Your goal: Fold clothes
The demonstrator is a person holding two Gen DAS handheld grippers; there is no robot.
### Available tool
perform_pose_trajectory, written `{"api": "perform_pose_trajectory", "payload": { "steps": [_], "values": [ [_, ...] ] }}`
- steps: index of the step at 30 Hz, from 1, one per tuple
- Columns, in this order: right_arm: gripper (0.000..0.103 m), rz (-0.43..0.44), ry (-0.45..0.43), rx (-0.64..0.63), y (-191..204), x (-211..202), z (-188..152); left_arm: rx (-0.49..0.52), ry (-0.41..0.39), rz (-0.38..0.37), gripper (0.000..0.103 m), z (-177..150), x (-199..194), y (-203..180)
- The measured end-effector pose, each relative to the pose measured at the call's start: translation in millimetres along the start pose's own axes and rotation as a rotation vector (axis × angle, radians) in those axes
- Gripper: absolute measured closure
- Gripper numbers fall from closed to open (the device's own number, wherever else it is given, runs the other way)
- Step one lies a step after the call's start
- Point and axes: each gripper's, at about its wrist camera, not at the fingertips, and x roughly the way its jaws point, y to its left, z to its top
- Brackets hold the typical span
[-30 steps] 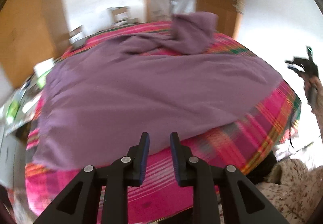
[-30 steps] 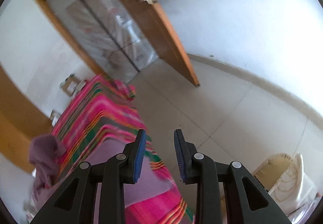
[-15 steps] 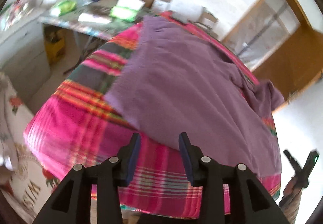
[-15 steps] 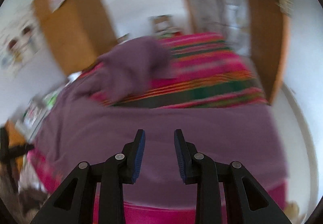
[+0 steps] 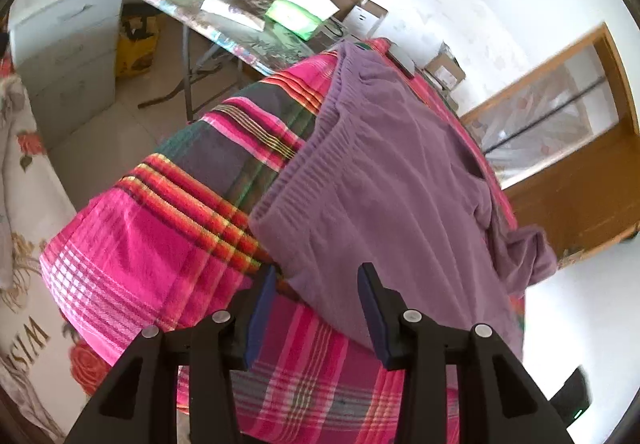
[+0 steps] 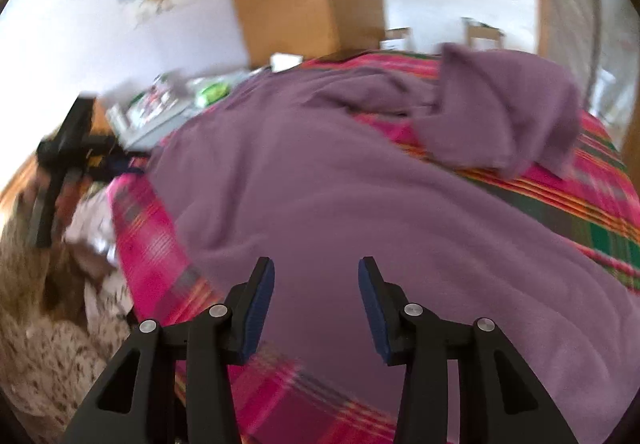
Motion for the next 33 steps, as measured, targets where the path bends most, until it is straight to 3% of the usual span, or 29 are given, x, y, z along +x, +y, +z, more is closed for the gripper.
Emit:
{"api": "perform_pose_trajectory", "payload": {
  "steps": [7, 15, 17, 21, 27, 33],
  "values": [
    [0.057, 0.030, 0.049, -0.111, 35, 24, 2, -0.080, -0.006, -0.040, 0.060, 7, 4, 6],
    [0.056, 0.005, 0.070, -0.212, 61, 36, 4, -0.163, -0.027, -0.064, 0.075, 10, 1, 24],
    [0.056, -0.010, 0.066, -0.237, 65, 35, 3, -0.176, -0.052, -0.046, 0.073, 8, -2, 27],
    [0.056, -0.033, 0.063, -0.268, 70, 34, 2, -0.155, -0.085, -0.010, 0.059, 5, -9, 25],
    [0.056, -0.071, 0.067, -0.274, 70, 39, -1, -0.132, -0.072, -0.023, 0.057, 6, -3, 17],
    [0.056, -0.073, 0.081, -0.225, 63, 46, 0, -0.189, -0.067, -0.065, 0.057, 14, 7, 16]
  ]
}}
